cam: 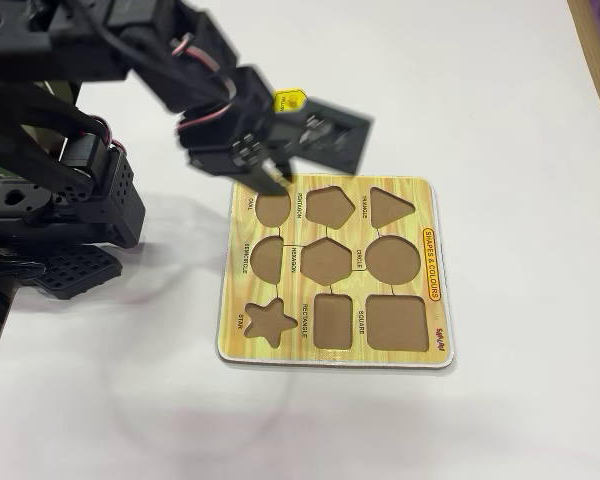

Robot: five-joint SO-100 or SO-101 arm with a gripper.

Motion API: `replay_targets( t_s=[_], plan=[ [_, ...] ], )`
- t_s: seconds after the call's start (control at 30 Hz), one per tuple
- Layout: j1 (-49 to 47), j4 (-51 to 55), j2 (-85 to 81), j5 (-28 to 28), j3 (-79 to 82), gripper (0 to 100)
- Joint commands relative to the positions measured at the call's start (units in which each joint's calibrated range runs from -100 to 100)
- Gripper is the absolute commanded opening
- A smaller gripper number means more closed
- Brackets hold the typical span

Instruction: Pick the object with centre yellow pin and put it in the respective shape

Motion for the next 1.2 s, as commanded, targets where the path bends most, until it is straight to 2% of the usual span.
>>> replay_targets(
  t_s=[0.0,0.3,0.5,0.6,0.87,1.17],
  plan=[
    [-3.95,0.17,6.34,0.27,-12.41,5],
    [-16.84,0.17,20.32,-0.46,-20.5,5],
    [-26.12,0.09,25.67,-9.93,-21.22,5],
    [-31.2,-0.52,28.85,-12.55,-21.22,5],
    [-41.65,-0.95,39.15,-12.91,-26.53,5],
    [-45.46,-0.95,47.26,-13.17,-34.8,5]
  ],
)
